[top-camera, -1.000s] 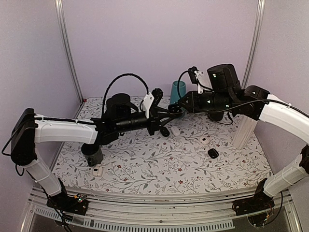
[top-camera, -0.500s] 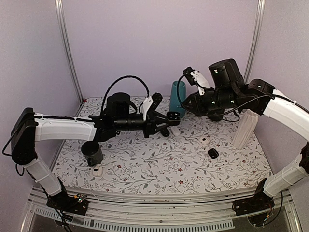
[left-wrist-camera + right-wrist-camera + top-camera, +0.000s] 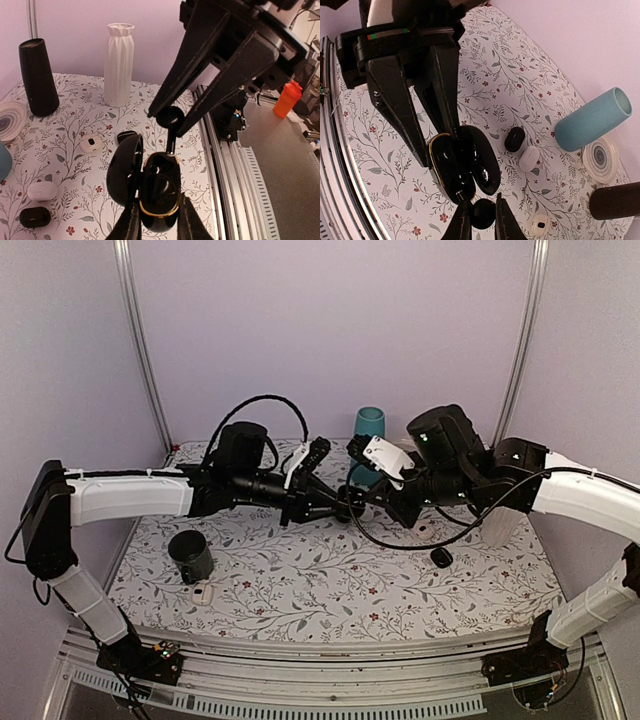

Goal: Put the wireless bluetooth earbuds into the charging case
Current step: Adjust the right earbud in the right side groove of the charging case.

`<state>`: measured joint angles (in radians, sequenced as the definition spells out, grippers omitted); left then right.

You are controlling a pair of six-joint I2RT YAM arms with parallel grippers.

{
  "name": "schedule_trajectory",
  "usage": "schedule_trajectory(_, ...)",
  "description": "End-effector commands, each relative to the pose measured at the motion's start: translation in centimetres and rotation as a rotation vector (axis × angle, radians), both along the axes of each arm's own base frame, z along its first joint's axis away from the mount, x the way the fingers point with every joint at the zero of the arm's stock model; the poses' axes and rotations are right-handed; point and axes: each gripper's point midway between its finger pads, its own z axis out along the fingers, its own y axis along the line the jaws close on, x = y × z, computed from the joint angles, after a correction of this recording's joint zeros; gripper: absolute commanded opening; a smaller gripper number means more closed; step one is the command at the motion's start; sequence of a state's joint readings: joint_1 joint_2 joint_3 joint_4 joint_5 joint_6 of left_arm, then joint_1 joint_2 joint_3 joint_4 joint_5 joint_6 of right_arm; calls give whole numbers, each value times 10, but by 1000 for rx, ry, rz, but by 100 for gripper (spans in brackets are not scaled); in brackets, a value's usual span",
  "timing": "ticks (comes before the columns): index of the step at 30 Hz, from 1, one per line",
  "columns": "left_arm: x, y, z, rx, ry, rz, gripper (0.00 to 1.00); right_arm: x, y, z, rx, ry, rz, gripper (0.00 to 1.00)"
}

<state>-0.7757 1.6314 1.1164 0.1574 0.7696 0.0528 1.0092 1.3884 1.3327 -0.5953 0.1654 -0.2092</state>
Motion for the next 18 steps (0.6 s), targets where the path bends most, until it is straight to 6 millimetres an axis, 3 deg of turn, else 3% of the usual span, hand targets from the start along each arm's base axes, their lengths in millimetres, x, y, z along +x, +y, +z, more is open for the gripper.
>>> schedule_trajectory(1, -9, 5, 17, -13, -12, -73, 0, 3, -3, 32, -14, -207, 28, 2)
schedule_trajectory(18, -13, 4, 15, 7, 1, -99, 0, -23, 4, 22, -164, -416, 253, 2)
